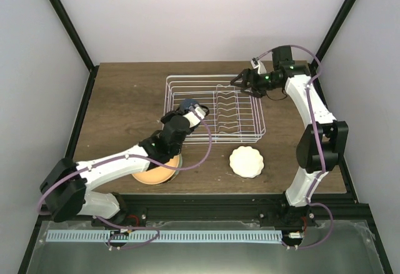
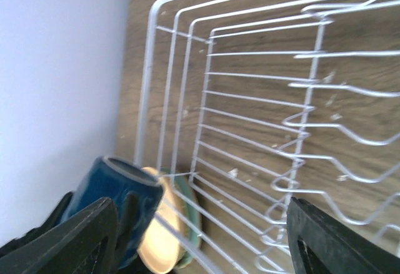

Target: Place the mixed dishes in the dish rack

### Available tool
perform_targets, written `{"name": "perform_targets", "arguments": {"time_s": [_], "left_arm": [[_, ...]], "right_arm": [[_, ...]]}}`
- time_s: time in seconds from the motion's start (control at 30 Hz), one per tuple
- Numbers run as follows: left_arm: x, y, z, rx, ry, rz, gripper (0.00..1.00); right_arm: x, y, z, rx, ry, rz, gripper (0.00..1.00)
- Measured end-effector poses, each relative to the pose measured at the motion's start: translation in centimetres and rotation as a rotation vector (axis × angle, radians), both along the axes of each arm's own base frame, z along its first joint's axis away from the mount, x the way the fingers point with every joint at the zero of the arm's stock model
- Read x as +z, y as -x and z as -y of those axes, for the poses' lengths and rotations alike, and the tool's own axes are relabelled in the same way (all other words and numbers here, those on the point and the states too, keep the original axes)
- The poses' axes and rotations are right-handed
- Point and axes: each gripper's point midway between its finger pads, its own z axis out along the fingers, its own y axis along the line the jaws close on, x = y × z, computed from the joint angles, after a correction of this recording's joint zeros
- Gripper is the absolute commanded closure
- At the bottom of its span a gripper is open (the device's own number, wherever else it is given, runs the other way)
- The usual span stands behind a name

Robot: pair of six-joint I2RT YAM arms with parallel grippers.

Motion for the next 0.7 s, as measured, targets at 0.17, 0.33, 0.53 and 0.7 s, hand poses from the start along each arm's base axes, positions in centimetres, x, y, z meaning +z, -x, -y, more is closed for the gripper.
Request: {"name": "perform_targets", "arguments": {"time_s": [0.17,0.33,0.53,0.7], "left_arm": [[0.9,-1.6,1.0,-0.001,-0.085,0.175,1.00],[2.0,-2.7,2.1,0.013,-0.125,0.307,1.00],[3.2,-3.2,2.6,0.032,-0.141,0.409,1.00],[4.2,-3.3,2.8,0.035,-0.125,0.443,1.00]], "right_arm": [[1.6,0.7,-1.5,0.055,-0.132,-0.021,0.31],[2.4,1.4,-3.2,0.113,-0.209,-0.038,0.32],[0.9,1.9,-6.0,0.181,-0.236,-0.088,0.36],[-1.1,1.8,-7.4,0.208,-0.242,-0.136,0.38]]}}
